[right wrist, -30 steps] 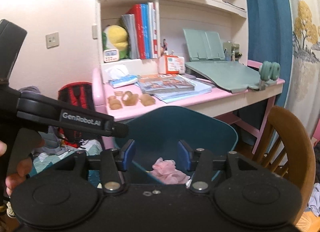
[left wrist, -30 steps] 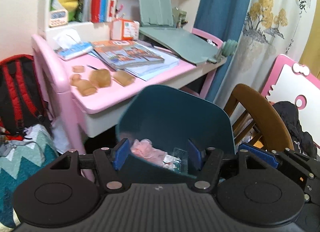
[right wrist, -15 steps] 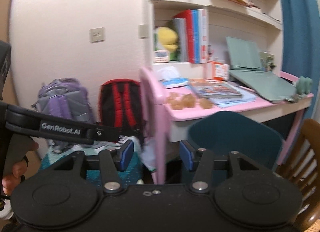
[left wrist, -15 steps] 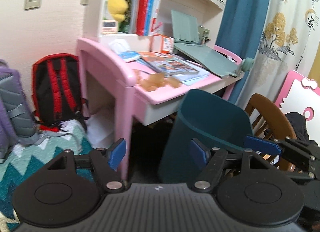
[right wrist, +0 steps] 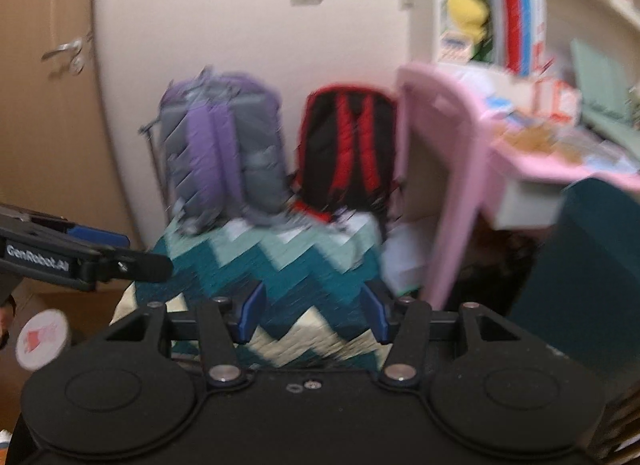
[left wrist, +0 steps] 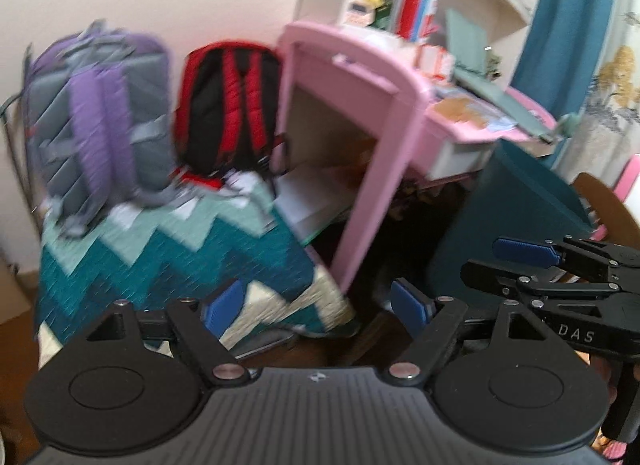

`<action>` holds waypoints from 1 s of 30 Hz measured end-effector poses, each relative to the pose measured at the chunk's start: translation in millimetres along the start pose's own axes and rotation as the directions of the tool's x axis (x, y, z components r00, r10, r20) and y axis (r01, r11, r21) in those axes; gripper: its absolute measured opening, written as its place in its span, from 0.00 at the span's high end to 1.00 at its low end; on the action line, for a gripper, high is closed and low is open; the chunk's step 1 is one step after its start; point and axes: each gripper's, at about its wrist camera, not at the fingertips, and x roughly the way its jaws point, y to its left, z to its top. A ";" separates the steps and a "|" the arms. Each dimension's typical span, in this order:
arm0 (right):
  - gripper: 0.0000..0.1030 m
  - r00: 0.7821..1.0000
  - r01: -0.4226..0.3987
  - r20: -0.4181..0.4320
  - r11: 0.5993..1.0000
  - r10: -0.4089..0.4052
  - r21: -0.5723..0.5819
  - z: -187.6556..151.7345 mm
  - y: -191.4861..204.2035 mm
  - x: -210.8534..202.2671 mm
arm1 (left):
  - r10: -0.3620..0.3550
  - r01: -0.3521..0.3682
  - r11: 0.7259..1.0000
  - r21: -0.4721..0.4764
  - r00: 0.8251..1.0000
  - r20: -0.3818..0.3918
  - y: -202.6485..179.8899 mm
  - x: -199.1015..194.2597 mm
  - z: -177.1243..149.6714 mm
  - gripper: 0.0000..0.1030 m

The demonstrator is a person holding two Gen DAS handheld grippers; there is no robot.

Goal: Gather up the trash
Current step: 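Move both tools back down toward the remaining trash on the floor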

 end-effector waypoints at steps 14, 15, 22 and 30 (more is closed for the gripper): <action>0.49 0.945 -0.111 -0.301 0.991 0.130 0.081 -91.2 35.7 184.9 | 0.080 -0.116 0.968 -0.221 0.983 -0.163 167.7 96.6 -88.8 0.01; 0.49 0.940 -0.105 -0.318 0.991 0.127 0.085 -98.9 36.8 199.8 | 0.089 -0.134 0.964 -0.232 0.977 -0.194 180.0 109.4 -97.2 0.01; 0.49 0.884 -0.050 -0.458 0.992 0.099 0.118 -158.7 25.4 301.4 | 0.139 -0.257 0.936 -0.239 0.897 -0.419 255.5 202.4 -163.8 0.01; 0.49 0.768 0.019 -0.633 0.985 0.096 0.172 -235.2 8.8 393.1 | 0.121 -0.267 0.951 -0.154 0.782 -0.611 315.6 285.3 -224.2 0.01</action>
